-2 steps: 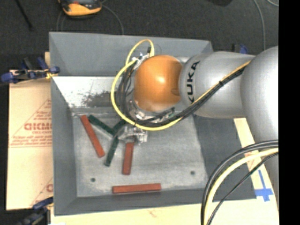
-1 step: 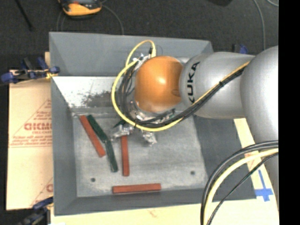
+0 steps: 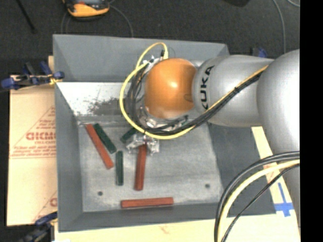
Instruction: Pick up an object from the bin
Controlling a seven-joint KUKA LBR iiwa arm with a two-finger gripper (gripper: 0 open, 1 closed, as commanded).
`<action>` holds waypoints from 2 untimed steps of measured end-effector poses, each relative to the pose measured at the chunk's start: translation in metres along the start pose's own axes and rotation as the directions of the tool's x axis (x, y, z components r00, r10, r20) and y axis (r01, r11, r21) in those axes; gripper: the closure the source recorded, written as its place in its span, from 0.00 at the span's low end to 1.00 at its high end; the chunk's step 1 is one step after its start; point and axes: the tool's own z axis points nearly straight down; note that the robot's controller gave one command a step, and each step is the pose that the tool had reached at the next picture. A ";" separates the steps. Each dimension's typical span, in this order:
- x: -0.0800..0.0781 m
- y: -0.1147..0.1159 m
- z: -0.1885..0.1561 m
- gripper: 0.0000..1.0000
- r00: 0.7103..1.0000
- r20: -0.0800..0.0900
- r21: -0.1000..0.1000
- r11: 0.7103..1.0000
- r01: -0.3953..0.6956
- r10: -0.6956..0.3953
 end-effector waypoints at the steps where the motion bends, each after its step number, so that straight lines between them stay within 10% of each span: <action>1: 0.000 0.000 0.000 1.00 1.000 0.000 0.000 1.000 -0.001 0.001; 2: 0.011 -0.001 -0.009 1.00 1.000 0.000 -0.003 1.000 -0.024 0.024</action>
Offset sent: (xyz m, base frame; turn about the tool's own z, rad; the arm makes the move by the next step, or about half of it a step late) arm -0.0041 -0.0256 0.0188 0.0618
